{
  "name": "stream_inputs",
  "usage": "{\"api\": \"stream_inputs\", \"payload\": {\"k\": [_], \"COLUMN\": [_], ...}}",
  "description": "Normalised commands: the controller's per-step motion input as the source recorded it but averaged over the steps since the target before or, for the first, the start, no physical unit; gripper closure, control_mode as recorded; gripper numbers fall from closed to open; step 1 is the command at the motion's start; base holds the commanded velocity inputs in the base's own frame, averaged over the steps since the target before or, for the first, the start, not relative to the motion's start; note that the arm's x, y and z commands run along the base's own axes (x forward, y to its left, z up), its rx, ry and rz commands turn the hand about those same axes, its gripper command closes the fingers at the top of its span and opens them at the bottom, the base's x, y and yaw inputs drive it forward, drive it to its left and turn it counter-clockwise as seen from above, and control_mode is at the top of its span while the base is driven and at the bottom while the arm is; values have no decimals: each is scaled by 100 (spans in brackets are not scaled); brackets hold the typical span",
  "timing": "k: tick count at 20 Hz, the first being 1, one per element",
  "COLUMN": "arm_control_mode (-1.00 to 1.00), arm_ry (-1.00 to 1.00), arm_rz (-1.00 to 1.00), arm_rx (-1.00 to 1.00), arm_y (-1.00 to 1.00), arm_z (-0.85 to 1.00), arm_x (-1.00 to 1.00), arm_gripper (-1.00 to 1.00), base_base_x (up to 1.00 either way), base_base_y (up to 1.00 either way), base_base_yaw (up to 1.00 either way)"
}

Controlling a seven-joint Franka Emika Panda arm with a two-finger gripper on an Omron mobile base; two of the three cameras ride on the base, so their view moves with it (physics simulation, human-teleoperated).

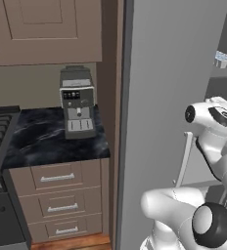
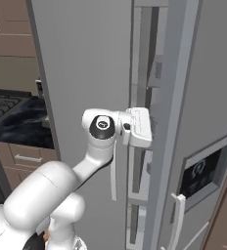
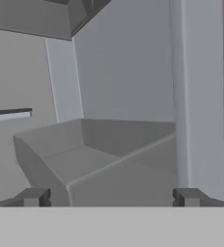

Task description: Open the freezer door, pick up the ice cube tray from the freezer, and place it on the dining counter.

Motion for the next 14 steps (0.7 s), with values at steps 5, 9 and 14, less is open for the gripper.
{"api": "stream_inputs", "payload": {"k": [5,9,14], "arm_control_mode": [-100,-100,-100], "arm_ry": [0,0,0], "arm_rz": [0,0,0], "arm_rx": [0,0,0], "arm_y": [-42,-43,-46], "arm_z": [0,0,0], "arm_x": [-63,-55,-50], "arm_gripper": [-100,-100,-100], "base_base_x": [0,0,0], "base_base_y": [0,0,0], "base_base_yaw": [0,0,0]}}
